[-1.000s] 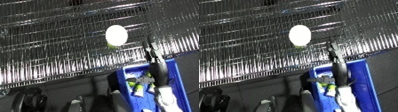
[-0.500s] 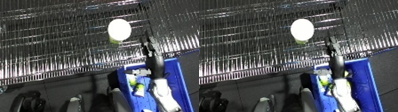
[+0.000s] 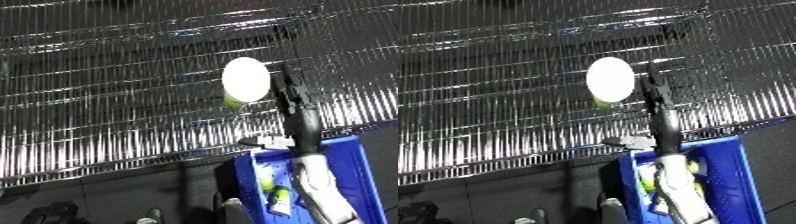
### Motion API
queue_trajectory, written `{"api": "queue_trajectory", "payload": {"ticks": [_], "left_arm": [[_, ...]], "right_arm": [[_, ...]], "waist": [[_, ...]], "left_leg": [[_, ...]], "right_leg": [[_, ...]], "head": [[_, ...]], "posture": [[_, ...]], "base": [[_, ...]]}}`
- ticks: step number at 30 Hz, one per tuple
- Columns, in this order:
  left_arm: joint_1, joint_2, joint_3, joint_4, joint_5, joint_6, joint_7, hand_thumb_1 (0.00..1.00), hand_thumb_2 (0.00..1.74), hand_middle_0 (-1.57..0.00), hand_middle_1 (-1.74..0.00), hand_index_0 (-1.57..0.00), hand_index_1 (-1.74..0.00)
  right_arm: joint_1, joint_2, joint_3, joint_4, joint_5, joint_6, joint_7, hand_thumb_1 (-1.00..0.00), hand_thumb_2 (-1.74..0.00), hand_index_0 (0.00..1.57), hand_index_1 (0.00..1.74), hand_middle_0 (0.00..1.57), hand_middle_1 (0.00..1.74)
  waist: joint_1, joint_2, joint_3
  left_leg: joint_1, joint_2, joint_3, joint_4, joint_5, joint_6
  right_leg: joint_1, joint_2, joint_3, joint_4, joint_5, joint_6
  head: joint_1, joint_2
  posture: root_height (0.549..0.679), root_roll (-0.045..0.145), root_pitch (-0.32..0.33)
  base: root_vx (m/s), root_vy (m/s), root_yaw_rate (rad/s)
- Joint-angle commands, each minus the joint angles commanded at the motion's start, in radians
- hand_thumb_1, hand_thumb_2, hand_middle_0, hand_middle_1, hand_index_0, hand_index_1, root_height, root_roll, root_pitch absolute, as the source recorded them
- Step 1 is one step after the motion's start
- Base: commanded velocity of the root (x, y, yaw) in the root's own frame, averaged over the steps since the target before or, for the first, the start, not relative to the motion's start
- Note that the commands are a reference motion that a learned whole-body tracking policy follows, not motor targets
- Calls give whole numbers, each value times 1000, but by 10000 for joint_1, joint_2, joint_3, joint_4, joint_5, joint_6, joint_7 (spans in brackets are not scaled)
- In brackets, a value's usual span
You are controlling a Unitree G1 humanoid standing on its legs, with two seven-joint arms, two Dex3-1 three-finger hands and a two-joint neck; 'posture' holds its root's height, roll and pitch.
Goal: Pick up the object and place it into the box
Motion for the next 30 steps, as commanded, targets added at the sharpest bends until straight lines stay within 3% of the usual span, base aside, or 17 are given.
{"api": "queue_trajectory", "payload": {"ticks": [10, 16, 23, 30], "left_arm": [[-259, 27, -304, 196, -244, -241, 11, 1000, 1740, -1570, -1740, -1570, -1740], [-362, 0, -423, 249, -339, -410, 12, 1000, 1740, -1570, -1740, -1570, -1740], [-503, -144, -434, 249, -287, -449, 49, 1000, 1740, -1570, -1740, -1570, -1740], [-521, -180, -401, 236, -262, -446, 8, 1000, 1740, -1570, -1740, -1570, -1740]], "right_arm": [[-1650, -463, 256, 1363, 782, 54, 238, 0, 0, 0, 0, 0, 0], [-2300, -492, 480, 1755, 1213, 119, 492, -300, -522, 471, 522, 471, 522], [-2498, -411, 576, 1946, 1128, 271, 619, -650, -1131, 1020, 1131, 1020, 1131], [-2343, -423, 591, 2001, 990, 371, 589, -650, -1131, 1020, 1131, 1020, 1131]], "waist": [[134, 195, 0], [194, 283, 0], [188, 300, 0], [141, 259, 0]], "left_leg": [[-286, -24, 20, 26, -108, 62], [-400, -50, 27, -8, -156, 80], [-276, -51, 48, -278, -126, 83], [-61, -26, 37, -527, -92, 77]], "right_leg": [[-353, -8, 4, 87, -78, -56], [-495, 23, 25, 72, -107, -93], [-414, 69, 76, -124, -81, -107], [-243, 91, 119, -370, 5, -90]], "head": [[537, 710], [769, 903], [828, 982], [949, 860]], "posture": [[569, 54, 57], [569, 54, 73], [573, 55, 82], [578, 53, 82]], "base": [[-17, 29, 37], [-28, 25, 19], [-21, 16, 14], [-30, -4, -10]]}}
